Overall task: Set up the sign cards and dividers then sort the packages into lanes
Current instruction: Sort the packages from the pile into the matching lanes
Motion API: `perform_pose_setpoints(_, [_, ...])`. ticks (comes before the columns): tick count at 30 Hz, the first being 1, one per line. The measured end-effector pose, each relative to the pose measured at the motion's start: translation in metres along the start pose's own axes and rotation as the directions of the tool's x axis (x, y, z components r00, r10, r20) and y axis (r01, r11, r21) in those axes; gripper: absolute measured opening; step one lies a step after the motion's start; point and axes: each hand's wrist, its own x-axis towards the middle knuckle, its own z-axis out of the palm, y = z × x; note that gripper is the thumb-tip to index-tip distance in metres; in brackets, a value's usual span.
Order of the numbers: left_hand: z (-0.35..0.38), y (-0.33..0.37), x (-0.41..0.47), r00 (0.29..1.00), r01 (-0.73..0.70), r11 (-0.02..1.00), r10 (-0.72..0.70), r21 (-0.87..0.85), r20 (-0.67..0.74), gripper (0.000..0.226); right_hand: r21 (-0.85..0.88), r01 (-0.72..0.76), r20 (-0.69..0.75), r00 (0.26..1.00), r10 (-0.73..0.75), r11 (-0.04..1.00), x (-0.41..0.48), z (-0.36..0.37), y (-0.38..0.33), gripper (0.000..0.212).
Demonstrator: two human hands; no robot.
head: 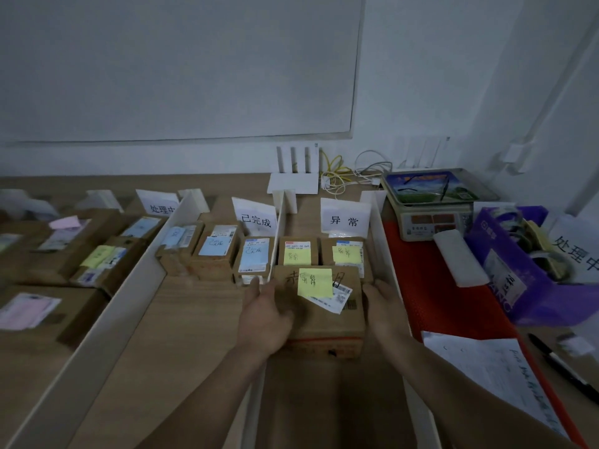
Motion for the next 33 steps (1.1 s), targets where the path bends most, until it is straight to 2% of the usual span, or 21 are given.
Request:
perform_pose_setpoints(3, [-0.021, 0.004, -0.011, 0.997, 0.004, 0.999, -0.008, -0.044, -0.074, 0.069, 0.068, 0.097, -0.004, 0.995, -0.097, 0.993, -0.011, -0.003, -0.024, 0.026])
perform_pose_setpoints(7, [-0.053, 0.008, -0.025, 0.991, -0.009, 0.995, -0.005, -0.103, -0.136, 0.075, 0.139, 0.13, 0.044, 0.989, -0.138, 0.982, -0.019, 0.005, -0.045, 0.07])
perform_pose_setpoints(9, [-0.069, 0.008, -0.033, 0.982, -0.032, 0.99, 0.006, -0.135, -0.19, 0.081, 0.106, 0.175, 0.043, 0.983, -0.181, 0.979, -0.036, 0.012, -0.069, 0.068])
perform_pose_setpoints(12, [-0.094, 0.004, -0.048, 0.973, -0.065, 0.981, 0.022, -0.18, -0.23, 0.071, 0.072, 0.274, -0.012, 0.962, -0.274, 0.959, -0.064, 0.027, -0.099, 0.055])
perform_pose_setpoints(17, [-0.146, -0.023, -0.078, 0.954, -0.131, 0.963, 0.057, -0.236, -0.296, 0.069, -0.07, 0.464, 0.05, 0.886, -0.461, 0.883, -0.115, 0.064, -0.134, 0.067])
perform_pose_setpoints(20, [-0.185, -0.054, -0.103, 0.939, -0.147, 0.969, 0.072, -0.201, -0.337, 0.071, -0.108, 0.556, 0.067, 0.831, -0.552, 0.824, -0.155, 0.098, -0.154, 0.075])
perform_pose_setpoints(26, [-0.274, -0.139, -0.162, 0.898, -0.182, 0.969, 0.094, -0.169, -0.429, 0.071, -0.059, 0.616, 0.155, 0.783, -0.603, 0.785, -0.243, 0.185, -0.19, 0.08])
perform_pose_setpoints(30, [-0.336, -0.201, -0.203, 0.857, -0.157, 0.977, 0.062, -0.144, -0.511, 0.069, -0.024, 0.634, 0.192, 0.762, -0.618, 0.773, -0.301, 0.251, -0.214, 0.077])
perform_pose_setpoints(33, [-0.378, -0.247, -0.229, 0.838, -0.125, 0.978, 0.013, -0.168, -0.545, 0.072, 0.004, 0.677, 0.256, 0.711, -0.656, 0.736, -0.339, 0.297, -0.231, 0.075])
